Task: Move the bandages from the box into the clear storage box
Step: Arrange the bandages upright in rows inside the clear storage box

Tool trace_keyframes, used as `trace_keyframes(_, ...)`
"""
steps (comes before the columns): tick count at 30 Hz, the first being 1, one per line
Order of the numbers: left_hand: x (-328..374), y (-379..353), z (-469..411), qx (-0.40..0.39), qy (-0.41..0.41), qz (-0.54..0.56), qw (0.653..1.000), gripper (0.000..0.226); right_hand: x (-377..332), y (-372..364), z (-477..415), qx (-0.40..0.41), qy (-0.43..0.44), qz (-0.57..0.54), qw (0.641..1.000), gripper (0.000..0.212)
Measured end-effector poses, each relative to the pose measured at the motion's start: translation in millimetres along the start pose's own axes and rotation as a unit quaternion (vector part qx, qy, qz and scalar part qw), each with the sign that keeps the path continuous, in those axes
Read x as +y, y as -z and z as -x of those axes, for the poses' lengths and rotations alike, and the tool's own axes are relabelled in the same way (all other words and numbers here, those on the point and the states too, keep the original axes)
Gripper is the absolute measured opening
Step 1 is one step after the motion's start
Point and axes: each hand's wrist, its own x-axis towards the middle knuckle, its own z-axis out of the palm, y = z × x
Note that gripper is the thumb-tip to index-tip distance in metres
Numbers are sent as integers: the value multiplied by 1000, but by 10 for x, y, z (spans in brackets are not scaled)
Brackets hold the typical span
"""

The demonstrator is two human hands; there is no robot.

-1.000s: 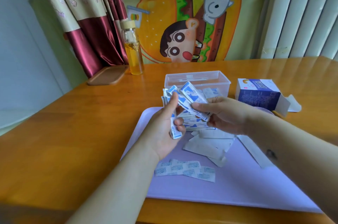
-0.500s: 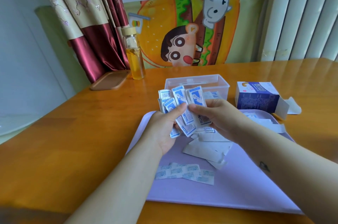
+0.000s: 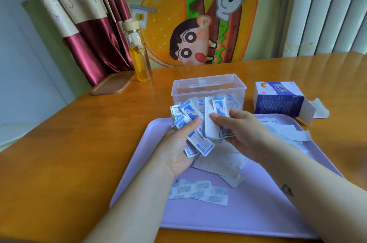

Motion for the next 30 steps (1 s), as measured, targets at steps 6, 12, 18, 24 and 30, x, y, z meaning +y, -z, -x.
trace_keyframes(6, -1, 24, 3, 27, 59, 41, 997, 18, -217, -2, 120, 17, 255, 152, 955, 27)
trace_keyframes(12, 28, -3, 66, -8, 102, 101, 990, 21, -71, -47, 146, -48, 281, 454, 844, 51)
trace_keyframes(18, 6, -18, 93, 9, 109, 84, 990, 19, -70, -57, 177, -86, 227, 493, 835, 44)
trace_keyframes(24, 22, 31, 47, 71, 87, 158, 981, 16, -190, -20, 208, -74, 158, 408, 896, 25)
trace_keyframes(30, -43, -31, 42, 56, 97, 91, 990, 13, -218, -115, 287, -51, 63, 260, 962, 26)
